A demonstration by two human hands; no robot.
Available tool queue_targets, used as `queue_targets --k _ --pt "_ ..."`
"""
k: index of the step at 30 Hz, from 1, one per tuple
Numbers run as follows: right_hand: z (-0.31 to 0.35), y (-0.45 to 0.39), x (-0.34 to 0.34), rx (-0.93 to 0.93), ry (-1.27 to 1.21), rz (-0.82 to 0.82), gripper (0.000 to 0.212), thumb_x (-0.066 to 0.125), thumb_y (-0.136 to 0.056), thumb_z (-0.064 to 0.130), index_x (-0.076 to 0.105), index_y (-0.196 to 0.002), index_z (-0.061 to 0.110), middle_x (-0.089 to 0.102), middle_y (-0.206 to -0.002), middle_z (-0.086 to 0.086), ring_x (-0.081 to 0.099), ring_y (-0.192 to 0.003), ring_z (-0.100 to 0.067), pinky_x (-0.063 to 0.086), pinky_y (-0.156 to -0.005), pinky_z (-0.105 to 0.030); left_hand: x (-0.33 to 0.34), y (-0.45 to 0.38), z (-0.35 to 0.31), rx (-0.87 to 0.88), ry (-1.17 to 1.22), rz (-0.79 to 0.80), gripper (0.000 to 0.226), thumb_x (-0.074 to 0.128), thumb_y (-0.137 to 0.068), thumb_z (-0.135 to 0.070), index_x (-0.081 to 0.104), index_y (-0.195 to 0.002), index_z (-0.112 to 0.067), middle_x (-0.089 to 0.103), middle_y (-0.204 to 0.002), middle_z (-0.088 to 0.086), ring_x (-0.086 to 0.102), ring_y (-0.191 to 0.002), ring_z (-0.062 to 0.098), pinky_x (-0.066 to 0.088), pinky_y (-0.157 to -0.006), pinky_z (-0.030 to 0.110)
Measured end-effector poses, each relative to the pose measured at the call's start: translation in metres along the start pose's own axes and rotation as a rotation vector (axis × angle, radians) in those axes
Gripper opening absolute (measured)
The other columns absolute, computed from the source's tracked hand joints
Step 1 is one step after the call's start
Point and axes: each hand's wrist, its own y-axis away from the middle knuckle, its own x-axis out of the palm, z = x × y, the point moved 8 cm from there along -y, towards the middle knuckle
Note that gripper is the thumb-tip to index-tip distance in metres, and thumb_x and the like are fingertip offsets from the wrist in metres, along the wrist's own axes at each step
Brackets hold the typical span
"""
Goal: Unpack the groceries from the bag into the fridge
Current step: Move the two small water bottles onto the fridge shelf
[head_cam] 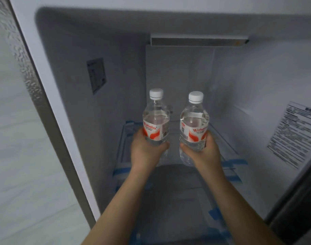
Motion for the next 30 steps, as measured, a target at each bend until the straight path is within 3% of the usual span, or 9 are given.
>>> queue_targets --k 2,7,9,13,16,22,25,28,30 --pt "-0.004 -0.01 0.002 -0.003 0.001 0.016 0.058 0.083 -0.07 0.026 0.053 -0.12 0.028 0.064 -0.104 0.018 0.059 -0.089 0.009 0.045 -0.063 -0.004 0.007 -0.008 0.003 -0.006 -0.019 0.0 0.047 0.087 -0.063 -0.022 0.056 -0.098 -0.028 0.063 -0.09 -0.015 0.06 -0.076 -0.004 0.041 -0.058 0.011" --pt "-0.019 -0.036 0.01 0.024 -0.007 0.031 0.062 0.082 -0.071 0.028 0.052 -0.125 0.026 0.063 -0.113 0.014 0.058 -0.092 0.005 0.043 -0.07 -0.009 0.025 -0.024 0.012 -0.023 -0.067 0.027 0.051 0.087 -0.063 -0.024 0.057 -0.104 -0.027 0.064 -0.094 -0.015 0.061 -0.079 -0.001 0.042 -0.062 0.012" --pt "-0.025 -0.046 0.013 0.045 -0.017 0.041 0.061 0.082 -0.072 0.028 0.052 -0.125 0.027 0.063 -0.112 0.014 0.058 -0.091 0.005 0.042 -0.068 -0.009 0.03 -0.029 0.012 -0.013 -0.061 0.036 0.046 0.086 -0.064 -0.018 0.056 -0.097 -0.031 0.061 -0.084 -0.021 0.057 -0.073 -0.011 0.04 -0.058 0.008" --pt "-0.036 -0.064 0.02 0.055 -0.003 0.086 0.059 0.082 -0.071 0.028 0.053 -0.122 0.027 0.065 -0.112 0.011 0.062 -0.097 -0.004 0.047 -0.075 -0.016 0.039 -0.046 0.012 -0.035 -0.026 0.014 0.044 0.085 -0.064 -0.009 0.054 -0.081 -0.034 0.06 -0.077 -0.022 0.058 -0.07 -0.011 0.04 -0.052 0.004" --pt "-0.041 -0.077 0.026 0.05 -0.025 0.085 0.059 0.083 -0.069 0.025 0.054 -0.121 0.026 0.066 -0.113 0.009 0.063 -0.1 -0.009 0.05 -0.079 -0.021 0.047 -0.061 0.014 -0.05 -0.008 0.02 0.046 0.084 -0.064 -0.005 0.054 -0.084 -0.032 0.057 -0.077 -0.022 0.052 -0.064 -0.014 0.04 -0.047 0.003" --pt "-0.048 -0.111 0.041 0.059 -0.082 0.087 0.058 0.082 -0.07 0.017 0.055 -0.121 0.021 0.066 -0.11 0.008 0.061 -0.092 -0.002 0.042 -0.066 -0.01 0.057 -0.091 0.024 -0.097 -0.009 -0.004 0.047 0.084 -0.064 -0.007 0.054 -0.096 -0.024 0.06 -0.087 -0.012 0.056 -0.071 0.0 0.036 -0.048 0.004" --pt "-0.058 -0.127 0.047 0.099 -0.097 0.072 0.057 0.082 -0.07 0.016 0.055 -0.12 0.021 0.065 -0.109 0.005 0.062 -0.094 -0.008 0.044 -0.069 -0.015 0.06 -0.101 0.027 -0.08 -0.017 -0.023 0.042 0.084 -0.065 -0.008 0.055 -0.089 -0.026 0.06 -0.083 -0.012 0.055 -0.067 -0.004 0.039 -0.048 0.004" --pt "-0.069 -0.139 0.051 0.119 -0.112 0.059 0.06 0.083 -0.068 0.015 0.054 -0.12 0.019 0.065 -0.108 0.005 0.062 -0.095 -0.009 0.045 -0.07 -0.017 0.062 -0.11 0.033 -0.081 -0.044 -0.057 0.045 0.086 -0.065 -0.017 0.06 -0.101 -0.022 0.066 -0.094 -0.009 0.064 -0.08 0.008 0.047 -0.059 0.014" --pt "-0.071 -0.145 0.055 0.11 -0.124 0.071 0.059 0.083 -0.068 0.011 0.053 -0.119 0.017 0.064 -0.106 0.006 0.061 -0.092 -0.006 0.044 -0.068 -0.015 0.065 -0.116 0.037 -0.071 -0.066 -0.059 0.045 0.085 -0.066 -0.019 0.062 -0.104 -0.021 0.064 -0.093 -0.011 0.062 -0.081 0.007 0.043 -0.057 0.012"
